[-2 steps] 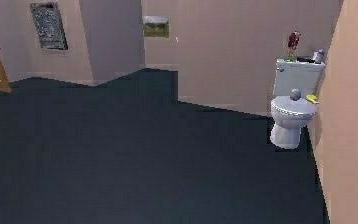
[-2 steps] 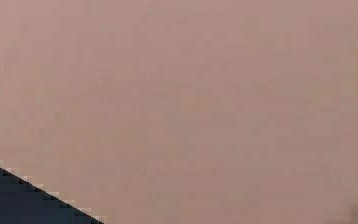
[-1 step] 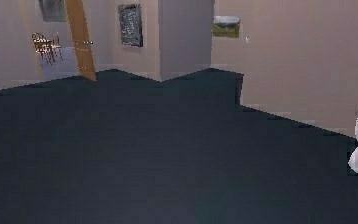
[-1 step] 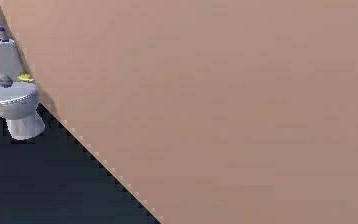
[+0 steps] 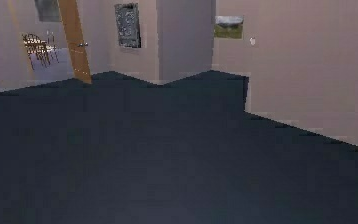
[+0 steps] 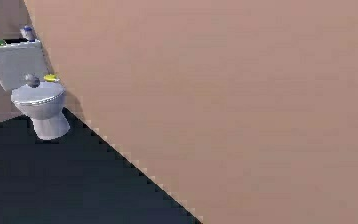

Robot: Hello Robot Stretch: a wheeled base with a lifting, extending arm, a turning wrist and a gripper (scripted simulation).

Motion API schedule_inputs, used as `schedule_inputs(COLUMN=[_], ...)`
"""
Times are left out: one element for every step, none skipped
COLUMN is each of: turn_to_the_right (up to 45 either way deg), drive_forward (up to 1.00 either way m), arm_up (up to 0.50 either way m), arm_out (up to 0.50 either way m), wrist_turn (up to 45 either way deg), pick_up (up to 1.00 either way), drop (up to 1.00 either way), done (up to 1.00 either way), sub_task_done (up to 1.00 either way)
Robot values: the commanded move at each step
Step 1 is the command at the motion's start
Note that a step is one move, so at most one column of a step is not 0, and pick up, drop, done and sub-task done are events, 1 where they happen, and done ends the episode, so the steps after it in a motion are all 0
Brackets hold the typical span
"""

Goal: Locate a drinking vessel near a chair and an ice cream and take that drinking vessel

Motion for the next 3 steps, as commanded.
schedule_inputs(turn_to_the_right=[-27.0,0.0,-3.0], drive_forward=[0.00,1.00,0.00], arm_up=[0.00,0.00,0.00], arm_out=[0.00,0.00,0.00], wrist_turn=[0.0,0.0,0.0], pick_up=[0.00,0.00,0.00], drop=[0.00,0.00,0.00], done=[0.00,0.00,0.00], sub_task_done=[0.00,0.00,0.00])
